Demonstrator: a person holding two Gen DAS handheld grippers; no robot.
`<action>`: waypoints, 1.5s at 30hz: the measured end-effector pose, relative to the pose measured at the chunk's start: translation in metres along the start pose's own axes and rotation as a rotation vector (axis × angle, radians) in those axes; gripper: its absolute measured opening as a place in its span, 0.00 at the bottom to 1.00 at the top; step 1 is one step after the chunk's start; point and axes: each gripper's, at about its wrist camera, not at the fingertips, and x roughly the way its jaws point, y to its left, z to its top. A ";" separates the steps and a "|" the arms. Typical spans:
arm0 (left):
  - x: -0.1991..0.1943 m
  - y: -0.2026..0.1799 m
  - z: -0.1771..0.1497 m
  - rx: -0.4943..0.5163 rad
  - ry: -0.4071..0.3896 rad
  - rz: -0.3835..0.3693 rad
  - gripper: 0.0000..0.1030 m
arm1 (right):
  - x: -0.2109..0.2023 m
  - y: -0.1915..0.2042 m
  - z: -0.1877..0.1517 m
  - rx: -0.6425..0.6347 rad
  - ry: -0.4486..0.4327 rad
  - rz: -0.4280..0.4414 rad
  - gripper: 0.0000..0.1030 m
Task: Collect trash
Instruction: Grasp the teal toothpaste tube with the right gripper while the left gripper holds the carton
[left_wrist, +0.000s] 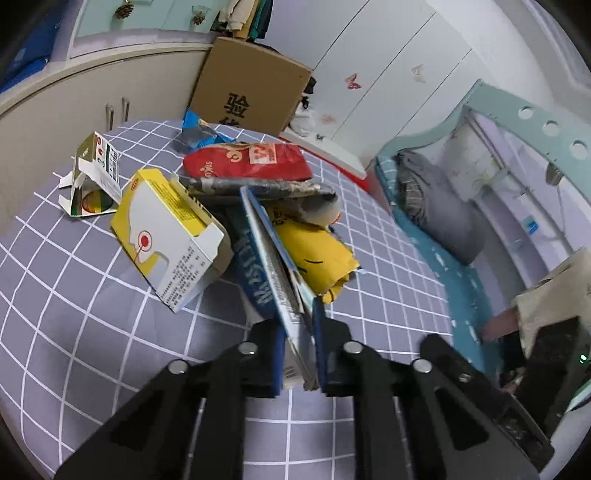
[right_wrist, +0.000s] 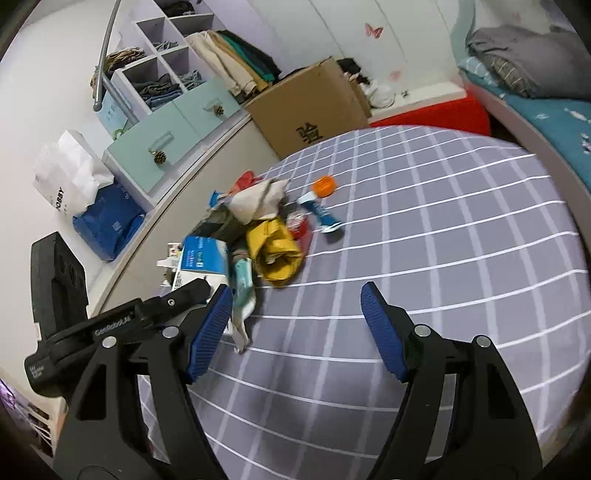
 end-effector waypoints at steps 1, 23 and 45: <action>-0.003 0.003 0.000 -0.001 -0.002 -0.015 0.06 | 0.003 0.002 0.000 0.005 0.008 0.009 0.69; -0.030 0.046 0.001 -0.048 -0.016 -0.126 0.05 | 0.097 0.069 0.002 -0.206 0.167 -0.194 0.61; -0.032 0.003 -0.028 0.021 0.001 -0.106 0.05 | 0.059 0.042 -0.023 -0.191 0.226 -0.062 0.15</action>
